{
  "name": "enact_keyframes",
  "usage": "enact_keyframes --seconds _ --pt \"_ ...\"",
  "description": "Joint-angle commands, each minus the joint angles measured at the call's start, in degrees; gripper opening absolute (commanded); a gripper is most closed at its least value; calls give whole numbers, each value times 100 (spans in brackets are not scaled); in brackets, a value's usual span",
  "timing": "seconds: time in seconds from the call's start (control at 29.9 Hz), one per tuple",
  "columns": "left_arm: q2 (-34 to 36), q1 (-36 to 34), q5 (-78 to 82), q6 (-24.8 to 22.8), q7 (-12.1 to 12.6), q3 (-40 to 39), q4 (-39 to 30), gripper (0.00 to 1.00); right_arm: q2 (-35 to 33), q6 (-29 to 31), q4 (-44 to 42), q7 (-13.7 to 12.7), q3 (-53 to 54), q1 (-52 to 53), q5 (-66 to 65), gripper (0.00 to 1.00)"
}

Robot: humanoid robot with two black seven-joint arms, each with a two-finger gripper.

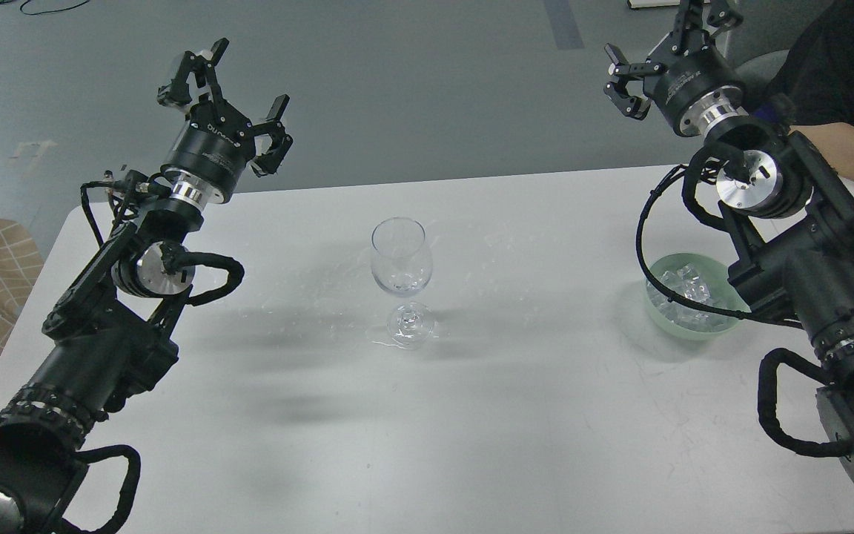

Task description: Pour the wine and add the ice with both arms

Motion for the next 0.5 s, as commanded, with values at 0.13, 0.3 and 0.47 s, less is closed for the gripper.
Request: enact_keyframes --seconds 0.13,0.3,0.47 --pt "39 -18 -14 -13 -80 19 -18 98 93 -25 15 3 -3 -71 6 100" --pt "22 -9 -5 -40 -80 19 -62 98 198 -26 15 11 15 -62 6 100" --pt "-22 -9 -5 -4 -62 28 -71 98 198 -26 32 11 6 -80 6 100"
